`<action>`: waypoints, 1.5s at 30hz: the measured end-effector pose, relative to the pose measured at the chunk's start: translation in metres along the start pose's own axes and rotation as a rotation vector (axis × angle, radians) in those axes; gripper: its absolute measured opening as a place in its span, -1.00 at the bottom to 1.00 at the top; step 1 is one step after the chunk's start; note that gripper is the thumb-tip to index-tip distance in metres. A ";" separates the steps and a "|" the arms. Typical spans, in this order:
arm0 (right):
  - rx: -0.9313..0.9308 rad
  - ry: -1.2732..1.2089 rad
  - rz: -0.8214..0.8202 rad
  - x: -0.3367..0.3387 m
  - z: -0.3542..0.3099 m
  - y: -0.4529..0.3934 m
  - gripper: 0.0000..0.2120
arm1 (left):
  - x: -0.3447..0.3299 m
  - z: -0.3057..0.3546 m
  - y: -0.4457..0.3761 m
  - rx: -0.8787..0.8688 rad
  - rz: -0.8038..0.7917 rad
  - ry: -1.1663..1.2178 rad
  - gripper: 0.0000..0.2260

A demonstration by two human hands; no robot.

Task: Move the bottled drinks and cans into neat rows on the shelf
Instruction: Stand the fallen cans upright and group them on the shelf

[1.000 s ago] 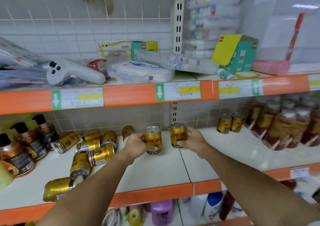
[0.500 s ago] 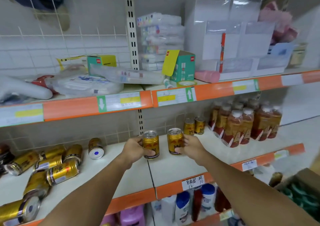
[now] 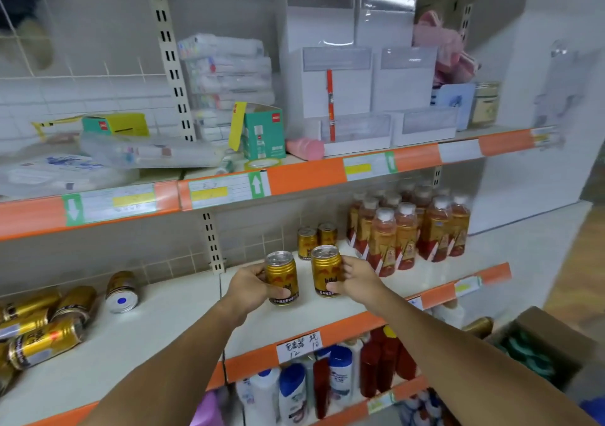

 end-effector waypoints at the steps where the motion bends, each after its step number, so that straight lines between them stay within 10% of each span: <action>1: 0.000 0.002 -0.002 0.007 0.002 0.000 -0.39 | -0.007 0.003 0.000 -0.001 0.001 0.000 -0.47; 23: -0.055 -0.050 0.033 0.062 0.041 -0.045 -0.20 | -0.073 0.024 -0.062 0.029 0.050 -0.106 -0.54; 45: -0.183 0.182 0.051 0.047 0.083 -0.127 -0.56 | -0.084 -0.002 -0.152 0.120 0.038 -0.084 -0.54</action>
Point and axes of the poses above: each hand's wrist, its own y-axis away from the middle knuckle, its own x-axis out of the back of the hand, z = x × y, the point moved 9 cm from there along -y, towards the middle knuckle, and after that the axes turned 8 degrees about x, right-handed, at the moved point
